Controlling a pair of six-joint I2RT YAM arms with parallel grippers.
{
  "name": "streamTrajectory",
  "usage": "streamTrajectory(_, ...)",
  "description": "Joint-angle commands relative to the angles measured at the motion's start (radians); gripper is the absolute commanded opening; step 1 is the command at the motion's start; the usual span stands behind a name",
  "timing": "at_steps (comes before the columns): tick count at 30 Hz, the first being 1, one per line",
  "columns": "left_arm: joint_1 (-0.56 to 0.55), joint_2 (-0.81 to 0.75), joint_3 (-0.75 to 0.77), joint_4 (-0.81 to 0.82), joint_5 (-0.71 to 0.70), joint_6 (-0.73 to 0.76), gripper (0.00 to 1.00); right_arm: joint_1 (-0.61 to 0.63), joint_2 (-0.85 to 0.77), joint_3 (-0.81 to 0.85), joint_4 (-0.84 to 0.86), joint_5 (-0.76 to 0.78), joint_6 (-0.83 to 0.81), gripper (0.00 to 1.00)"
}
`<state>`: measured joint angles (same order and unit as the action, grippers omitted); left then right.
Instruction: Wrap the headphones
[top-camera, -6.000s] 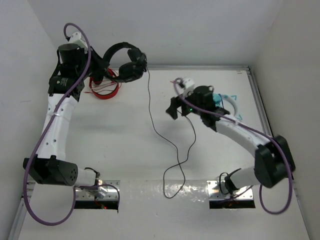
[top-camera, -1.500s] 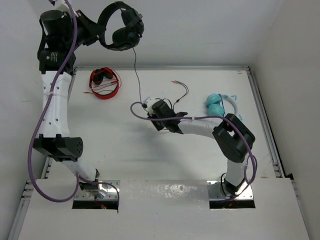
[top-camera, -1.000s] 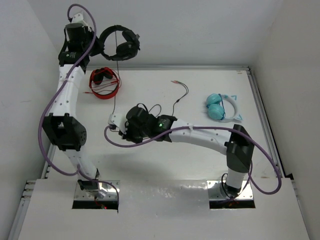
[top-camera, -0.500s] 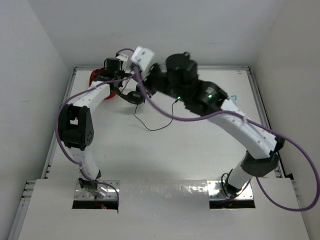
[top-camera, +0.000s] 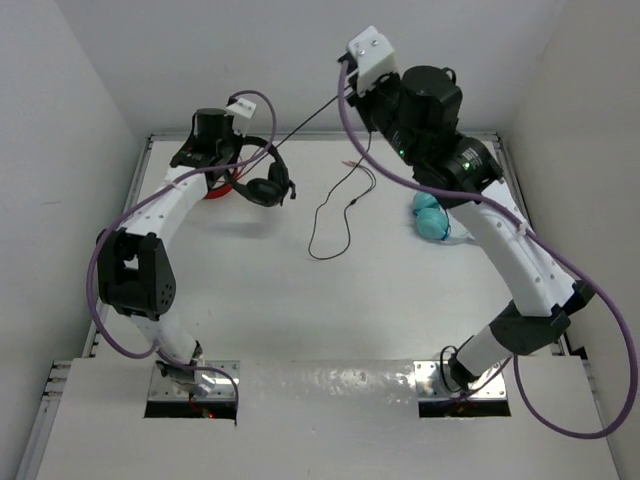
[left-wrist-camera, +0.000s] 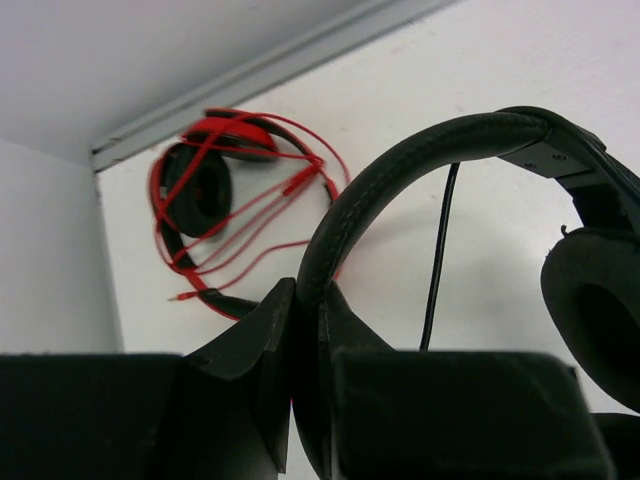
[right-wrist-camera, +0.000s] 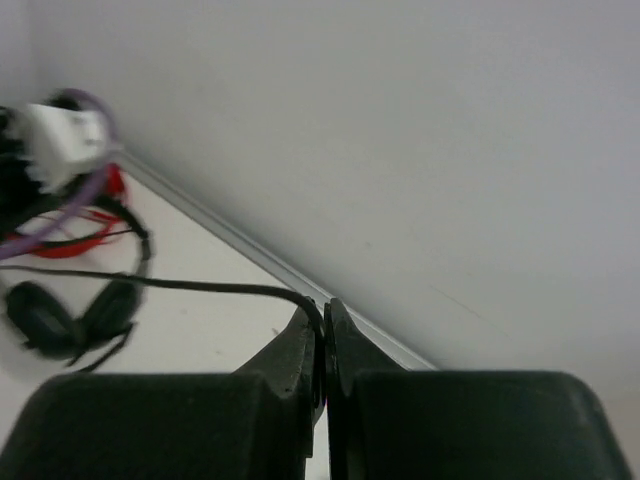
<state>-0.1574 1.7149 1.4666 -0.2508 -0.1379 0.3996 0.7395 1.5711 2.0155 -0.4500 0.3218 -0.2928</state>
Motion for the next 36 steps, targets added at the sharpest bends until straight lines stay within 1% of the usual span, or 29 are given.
streamTrajectory(1,-0.001,-0.09,0.063,-0.071,0.124,0.007,0.0,-0.126,-0.023,0.002,0.057,0.06,0.047,0.0)
streamTrajectory(2,-0.001,-0.106,0.081,-0.112,0.168,0.008,0.0,-0.211,-0.022,-0.001,0.062,0.043,0.079,0.0)
streamTrajectory(3,-0.001,-0.144,0.084,-0.128,0.193,0.024,0.0,-0.262,-0.02,-0.003,0.065,-0.01,0.152,0.0)
streamTrajectory(4,-0.001,-0.165,0.083,-0.157,0.214,0.031,0.0,-0.355,-0.016,-0.003,0.076,-0.039,0.19,0.0)
streamTrajectory(7,-0.004,-0.239,0.084,-0.218,0.306,0.073,0.0,-0.471,0.018,-0.003,0.096,-0.131,0.293,0.0)
streamTrajectory(8,-0.004,-0.257,0.083,-0.263,0.343,0.079,0.0,-0.532,0.032,-0.003,0.102,-0.153,0.335,0.0)
streamTrajectory(10,-0.005,-0.306,0.08,-0.303,0.372,0.085,0.0,-0.578,0.075,0.0,0.106,-0.196,0.394,0.0)
streamTrajectory(12,-0.005,-0.336,0.084,-0.356,0.417,0.079,0.0,-0.609,0.114,-0.003,0.117,-0.21,0.406,0.0)
streamTrajectory(14,-0.005,-0.374,0.095,-0.393,0.473,0.047,0.0,-0.612,0.139,-0.006,0.126,-0.224,0.406,0.0)
streamTrajectory(15,-0.005,-0.391,0.124,-0.418,0.503,0.016,0.0,-0.611,0.167,-0.006,0.131,-0.243,0.414,0.0)
streamTrajectory(16,-0.004,-0.396,0.139,-0.427,0.565,-0.002,0.0,-0.612,0.181,-0.003,0.131,-0.259,0.42,0.0)
streamTrajectory(17,-0.004,-0.4,0.156,-0.439,0.596,-0.022,0.0,-0.612,0.193,-0.003,0.132,-0.279,0.425,0.0)
streamTrajectory(18,-0.002,-0.405,0.173,-0.447,0.627,-0.097,0.0,-0.612,0.205,-0.007,0.135,-0.299,0.454,0.0)
streamTrajectory(19,-0.002,-0.408,0.193,-0.435,0.677,-0.143,0.0,-0.614,0.227,-0.017,0.149,-0.35,0.472,0.0)
streamTrajectory(20,-0.002,-0.406,0.207,-0.423,0.704,-0.192,0.0,-0.612,0.231,-0.059,0.161,-0.395,0.487,0.0)
streamTrajectory(21,-0.001,-0.396,0.246,-0.394,0.74,-0.285,0.0,-0.608,0.237,-0.095,0.2,-0.449,0.524,0.0)
streamTrajectory(22,-0.001,-0.387,0.276,-0.381,0.757,-0.326,0.0,-0.601,0.237,-0.131,0.227,-0.548,0.544,0.0)
streamTrajectory(23,-0.001,-0.373,0.316,-0.374,0.771,-0.364,0.0,-0.594,0.237,-0.218,0.258,-0.599,0.563,0.0)
streamTrajectory(24,-0.001,-0.338,0.358,-0.367,0.787,-0.427,0.0,-0.568,0.236,-0.266,0.324,-0.657,0.581,0.07)
streamTrajectory(25,-0.001,-0.319,0.439,-0.367,0.793,-0.444,0.0,-0.546,0.236,-0.347,0.359,-0.747,0.583,0.1)
streamTrajectory(26,-0.005,-0.307,0.471,-0.366,0.791,-0.456,0.0,-0.523,0.236,-0.383,0.393,-0.769,0.587,0.16)
streamTrajectory(28,-0.01,-0.294,0.489,-0.32,0.775,-0.484,0.0,-0.438,0.25,-0.455,0.483,-0.785,0.584,0.2)
streamTrajectory(30,-0.01,-0.273,0.509,-0.297,0.75,-0.525,0.0,-0.367,0.279,-0.475,0.554,-0.777,0.613,0.22)
streamTrajectory(31,-0.01,-0.261,0.529,-0.297,0.729,-0.538,0.0,-0.349,0.297,-0.48,0.58,-0.771,0.633,0.23)
streamTrajectory(32,-0.011,-0.246,0.578,-0.297,0.718,-0.57,0.0,-0.333,0.338,-0.48,0.608,-0.753,0.69,0.25)
streamTrajectory(33,-0.011,-0.217,0.607,-0.292,0.71,-0.588,0.0,-0.313,0.361,-0.477,0.681,-0.75,0.722,0.29)
streamTrajectory(35,-0.011,-0.186,0.664,-0.289,0.69,-0.62,0.0,-0.298,0.432,-0.445,0.74,-0.73,0.776,0.33)
streamTrajectory(36,-0.011,-0.163,0.71,-0.275,0.684,-0.648,0.0,-0.287,0.454,-0.427,0.766,-0.702,0.802,0.36)
